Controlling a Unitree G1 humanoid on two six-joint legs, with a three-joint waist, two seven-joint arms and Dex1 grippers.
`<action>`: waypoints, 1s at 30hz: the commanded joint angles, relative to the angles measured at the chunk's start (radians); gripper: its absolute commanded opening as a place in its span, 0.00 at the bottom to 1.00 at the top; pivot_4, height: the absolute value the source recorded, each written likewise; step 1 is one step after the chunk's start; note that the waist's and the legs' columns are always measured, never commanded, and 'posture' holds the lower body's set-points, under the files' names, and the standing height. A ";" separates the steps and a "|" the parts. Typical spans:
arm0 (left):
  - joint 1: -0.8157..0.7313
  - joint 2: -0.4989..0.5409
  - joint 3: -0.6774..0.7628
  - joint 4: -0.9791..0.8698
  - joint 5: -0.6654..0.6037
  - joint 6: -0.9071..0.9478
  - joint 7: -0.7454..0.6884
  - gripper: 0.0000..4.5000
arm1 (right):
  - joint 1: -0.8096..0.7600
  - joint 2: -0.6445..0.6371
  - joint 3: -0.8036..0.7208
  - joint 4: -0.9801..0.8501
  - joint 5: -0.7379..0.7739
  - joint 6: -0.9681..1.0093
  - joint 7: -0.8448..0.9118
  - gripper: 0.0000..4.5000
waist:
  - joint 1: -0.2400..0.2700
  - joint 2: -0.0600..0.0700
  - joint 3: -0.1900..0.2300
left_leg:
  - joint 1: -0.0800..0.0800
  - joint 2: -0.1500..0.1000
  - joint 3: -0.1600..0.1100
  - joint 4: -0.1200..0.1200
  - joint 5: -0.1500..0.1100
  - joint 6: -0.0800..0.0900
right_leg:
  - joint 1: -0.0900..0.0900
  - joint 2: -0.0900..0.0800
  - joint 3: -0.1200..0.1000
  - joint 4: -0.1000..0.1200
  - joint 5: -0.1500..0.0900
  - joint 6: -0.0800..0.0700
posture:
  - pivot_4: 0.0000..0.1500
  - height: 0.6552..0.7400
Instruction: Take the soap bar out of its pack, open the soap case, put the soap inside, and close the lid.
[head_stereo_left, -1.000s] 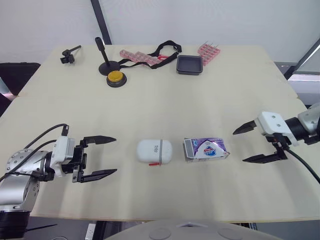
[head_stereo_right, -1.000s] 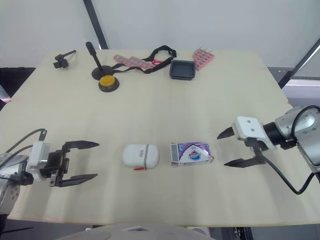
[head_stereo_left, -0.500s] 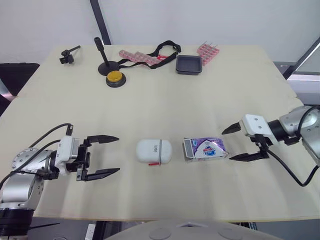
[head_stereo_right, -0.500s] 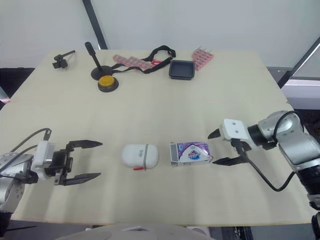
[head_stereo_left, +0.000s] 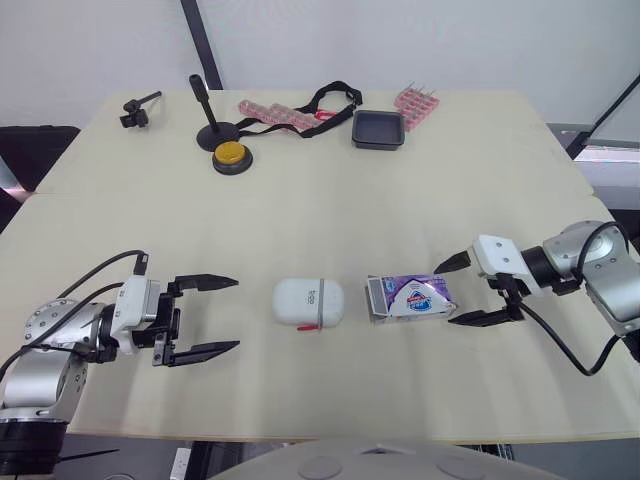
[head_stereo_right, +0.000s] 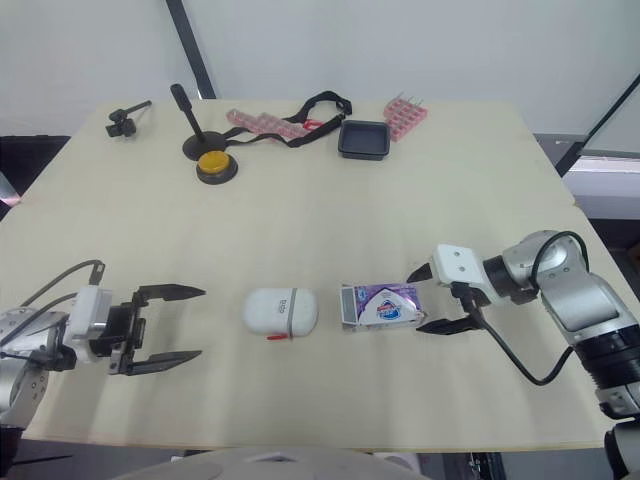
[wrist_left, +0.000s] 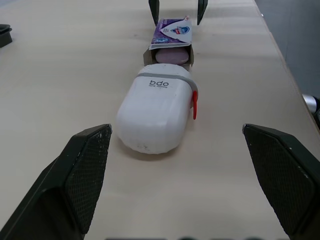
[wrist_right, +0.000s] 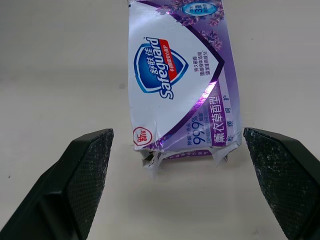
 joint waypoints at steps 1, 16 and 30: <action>-0.001 0.009 0.000 -0.015 0.000 -0.020 -0.002 0.99 | -0.017 -0.001 -0.010 0.008 -0.003 -0.017 0.002 1.00 | 0.000 0.000 0.000 | 0.000 0.000 0.000 0.000 0.000 0.000 | 0.000 0.000 0.000 0.000 0.000 0.000 | 1.00 0.87; -0.016 0.007 -0.013 0.014 0.016 -0.046 0.007 1.00 | -0.019 0.014 -0.015 0.033 0.001 -0.034 -0.003 0.44 | 0.000 0.000 0.000 | 0.000 0.000 0.000 0.000 0.000 0.000 | 0.000 0.000 0.000 0.001 0.000 0.000 | 1.00 0.87; -0.022 0.005 -0.022 0.027 0.026 -0.058 0.025 1.00 | -0.054 -0.028 -0.042 -0.039 0.044 0.061 0.023 0.44 | -0.001 0.000 0.000 | 0.000 0.000 0.000 0.001 0.000 0.000 | 0.000 0.000 0.000 0.001 0.000 0.000 | 1.00 0.87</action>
